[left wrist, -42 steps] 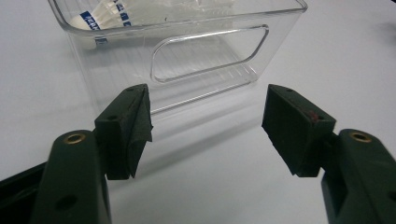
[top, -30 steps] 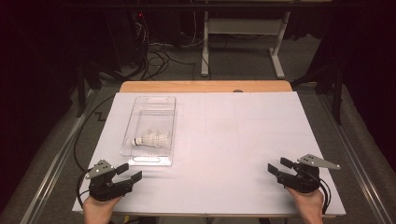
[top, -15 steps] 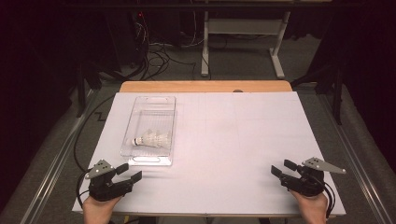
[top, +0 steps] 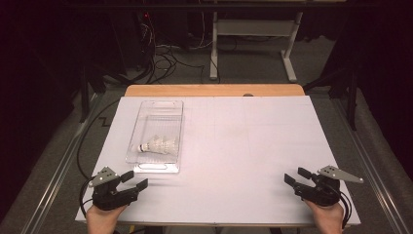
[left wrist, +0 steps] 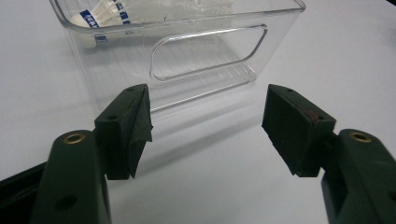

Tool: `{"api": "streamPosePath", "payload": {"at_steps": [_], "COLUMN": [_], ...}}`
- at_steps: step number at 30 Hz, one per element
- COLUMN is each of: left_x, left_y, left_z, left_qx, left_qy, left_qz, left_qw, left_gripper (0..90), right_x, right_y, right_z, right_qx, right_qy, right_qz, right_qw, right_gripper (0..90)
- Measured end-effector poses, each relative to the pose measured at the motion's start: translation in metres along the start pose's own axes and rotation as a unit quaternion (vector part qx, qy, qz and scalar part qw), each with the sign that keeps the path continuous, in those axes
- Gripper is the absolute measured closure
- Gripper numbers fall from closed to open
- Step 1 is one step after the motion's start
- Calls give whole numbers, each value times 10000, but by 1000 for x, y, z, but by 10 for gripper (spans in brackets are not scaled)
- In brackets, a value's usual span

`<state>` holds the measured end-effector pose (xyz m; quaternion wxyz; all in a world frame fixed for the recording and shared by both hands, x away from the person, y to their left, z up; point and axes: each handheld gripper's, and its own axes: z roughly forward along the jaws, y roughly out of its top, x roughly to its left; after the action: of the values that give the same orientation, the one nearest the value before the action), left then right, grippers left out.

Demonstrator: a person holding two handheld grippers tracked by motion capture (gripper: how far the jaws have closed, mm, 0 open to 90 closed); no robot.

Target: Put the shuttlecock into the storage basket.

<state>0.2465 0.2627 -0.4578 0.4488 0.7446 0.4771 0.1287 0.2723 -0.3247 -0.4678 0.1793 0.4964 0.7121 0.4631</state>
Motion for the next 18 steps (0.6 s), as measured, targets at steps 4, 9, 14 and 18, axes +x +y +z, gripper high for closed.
{"api": "streamPosePath", "payload": {"at_steps": [4,9,14,18], "left_x": [0,0,1,1], "left_y": [0,0,0,0], "left_z": [0,0,-1,0], "left_qx": [-11,-10,-15,-12], "left_qy": [3,-8,-10,-20], "left_qz": [-6,-3,-8,-1], "left_qw": [10000,10000,10000,10000], "left_gripper": [334,334,334,334], "right_x": [0,-2,-1,-1], "right_y": [0,-1,-1,-1], "right_z": [0,-2,-2,-1], "right_qx": [1,10,-4,4], "right_qy": [-11,-21,-32,-23], "right_qz": [23,59,56,62], "right_qw": [10000,10000,10000,10000], "right_gripper": [333,329,326,325]}}
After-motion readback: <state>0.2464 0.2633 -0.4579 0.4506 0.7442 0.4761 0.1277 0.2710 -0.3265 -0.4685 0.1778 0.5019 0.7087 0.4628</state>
